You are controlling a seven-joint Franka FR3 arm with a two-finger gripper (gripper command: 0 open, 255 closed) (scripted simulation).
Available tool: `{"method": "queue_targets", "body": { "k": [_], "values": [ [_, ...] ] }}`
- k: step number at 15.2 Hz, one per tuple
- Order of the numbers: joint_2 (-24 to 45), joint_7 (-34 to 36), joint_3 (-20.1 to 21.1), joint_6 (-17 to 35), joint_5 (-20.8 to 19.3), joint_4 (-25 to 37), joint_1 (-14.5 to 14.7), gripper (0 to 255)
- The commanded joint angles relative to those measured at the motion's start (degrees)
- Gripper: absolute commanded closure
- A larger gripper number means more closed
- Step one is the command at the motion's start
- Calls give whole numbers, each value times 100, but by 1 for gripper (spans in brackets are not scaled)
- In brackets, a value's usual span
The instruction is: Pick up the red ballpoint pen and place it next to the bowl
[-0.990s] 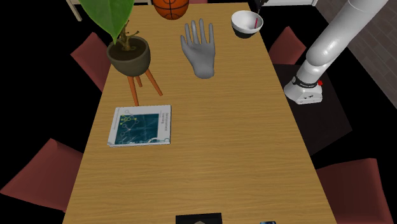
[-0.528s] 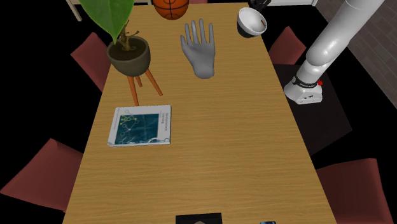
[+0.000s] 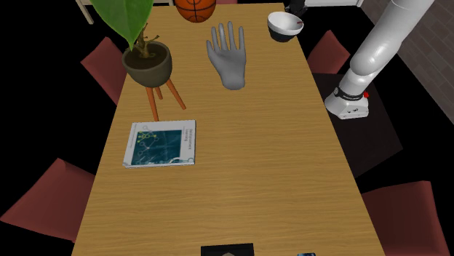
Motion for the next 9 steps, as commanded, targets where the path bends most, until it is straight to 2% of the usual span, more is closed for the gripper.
{"method": "queue_targets", "body": {
  "k": [1,7,8,9],
  "values": [
    [24,-5,-1,58,6,-33,-2,255],
    [24,-5,-1,58,6,-32,-3,255],
    [24,-5,-1,58,6,-33,-3,0],
    [24,-5,-1,59,6,-33,-3,0]
  ]
}}
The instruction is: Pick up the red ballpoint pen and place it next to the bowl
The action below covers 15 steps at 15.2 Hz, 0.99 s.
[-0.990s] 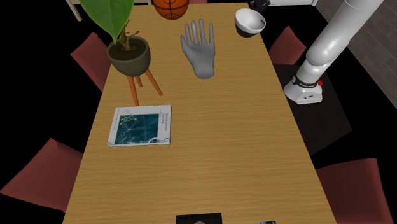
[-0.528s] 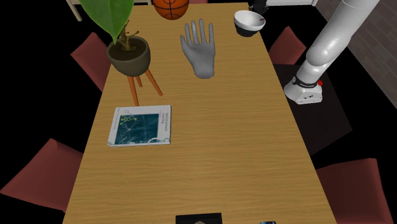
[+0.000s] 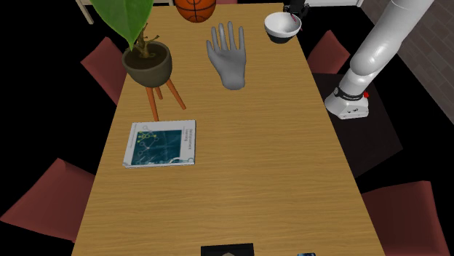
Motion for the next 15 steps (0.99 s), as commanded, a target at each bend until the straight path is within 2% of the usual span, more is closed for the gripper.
{"method": "queue_targets", "body": {
  "k": [1,4,8,15],
  "values": [
    [0,0,0,0,0,0,0,0],
    [0,0,0,0,0,0,0,0],
    [-420,89,21,-721,-117,312,29,0],
    [-420,89,22,-721,-117,312,27,0]
  ]
}}
